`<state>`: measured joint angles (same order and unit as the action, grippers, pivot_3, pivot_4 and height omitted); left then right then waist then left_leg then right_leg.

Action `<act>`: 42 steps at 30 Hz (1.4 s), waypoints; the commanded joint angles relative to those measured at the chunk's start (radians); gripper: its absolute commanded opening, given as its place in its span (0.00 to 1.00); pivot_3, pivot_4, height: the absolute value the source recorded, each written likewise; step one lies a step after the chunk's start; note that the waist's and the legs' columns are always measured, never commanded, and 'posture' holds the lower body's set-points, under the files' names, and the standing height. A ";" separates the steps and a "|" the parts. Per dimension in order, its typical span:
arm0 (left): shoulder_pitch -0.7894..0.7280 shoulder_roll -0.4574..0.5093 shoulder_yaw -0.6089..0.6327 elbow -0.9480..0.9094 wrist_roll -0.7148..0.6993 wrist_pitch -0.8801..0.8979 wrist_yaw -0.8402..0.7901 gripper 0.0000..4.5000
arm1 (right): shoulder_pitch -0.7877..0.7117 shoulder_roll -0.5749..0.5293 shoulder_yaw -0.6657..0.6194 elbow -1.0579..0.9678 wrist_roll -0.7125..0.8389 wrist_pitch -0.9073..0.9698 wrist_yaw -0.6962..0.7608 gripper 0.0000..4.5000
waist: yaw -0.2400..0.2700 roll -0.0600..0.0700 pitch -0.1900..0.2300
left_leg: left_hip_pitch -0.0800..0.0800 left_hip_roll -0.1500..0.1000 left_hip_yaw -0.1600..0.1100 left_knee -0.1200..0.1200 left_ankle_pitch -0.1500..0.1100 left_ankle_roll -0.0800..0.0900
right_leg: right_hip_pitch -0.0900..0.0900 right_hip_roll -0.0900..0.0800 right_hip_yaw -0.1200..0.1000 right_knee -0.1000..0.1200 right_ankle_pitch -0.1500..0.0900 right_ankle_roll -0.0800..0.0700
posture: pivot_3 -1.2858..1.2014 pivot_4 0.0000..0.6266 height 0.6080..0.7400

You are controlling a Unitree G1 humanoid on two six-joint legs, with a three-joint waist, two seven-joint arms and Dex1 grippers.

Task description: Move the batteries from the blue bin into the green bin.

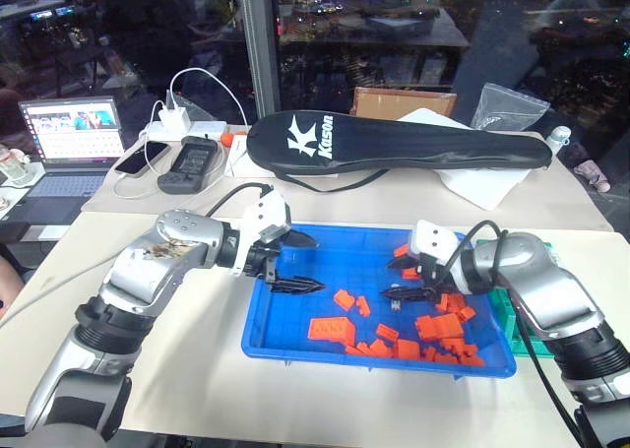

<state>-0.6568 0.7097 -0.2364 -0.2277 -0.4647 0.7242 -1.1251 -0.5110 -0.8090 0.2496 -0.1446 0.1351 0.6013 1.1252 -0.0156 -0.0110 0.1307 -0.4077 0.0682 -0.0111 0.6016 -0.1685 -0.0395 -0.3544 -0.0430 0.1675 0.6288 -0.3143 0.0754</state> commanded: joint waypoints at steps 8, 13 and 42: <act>0.014 0.023 0.027 -0.057 -0.003 0.002 0.013 1.00 | 0.015 -0.012 0.031 0.024 -0.038 -0.077 0.016 0.99 | -0.001 0.000 0.000 | 0.001 0.000 0.000 0.000 0.000 0.000 | 0.000 0.000 0.000 0.000 0.000 0.000 | 0.52 0.24 0.85; 0.016 0.024 0.024 -0.060 -0.001 0.001 0.015 1.00 | 0.034 -0.022 0.041 0.032 -0.038 -0.072 0.034 0.99 | -0.001 0.000 0.000 | 0.001 0.000 0.000 0.000 0.000 0.000 | 0.000 0.000 0.000 0.000 0.000 0.000 | 0.52 0.24 0.85; 0.024 0.014 0.022 -0.056 -0.001 -0.009 0.018 1.00 | -0.022 -0.035 -0.013 0.022 -0.022 -0.029 0.039 0.40 | -0.001 0.000 0.000 | 0.001 0.000 0.000 0.000 0.000 0.000 | 0.001 0.000 0.000 0.000 0.000 0.000 | 0.52 0.24 0.85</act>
<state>-0.6265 0.7205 -0.2335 -0.2625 -0.4656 0.7294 -1.1064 -0.5063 -0.8325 0.2644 -0.0801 0.0957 0.5531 1.1562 -0.0169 -0.0112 0.1308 -0.4068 0.0682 -0.0113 0.6012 -0.1685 -0.0395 -0.3535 -0.0429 0.1675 0.6287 -0.3145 0.0756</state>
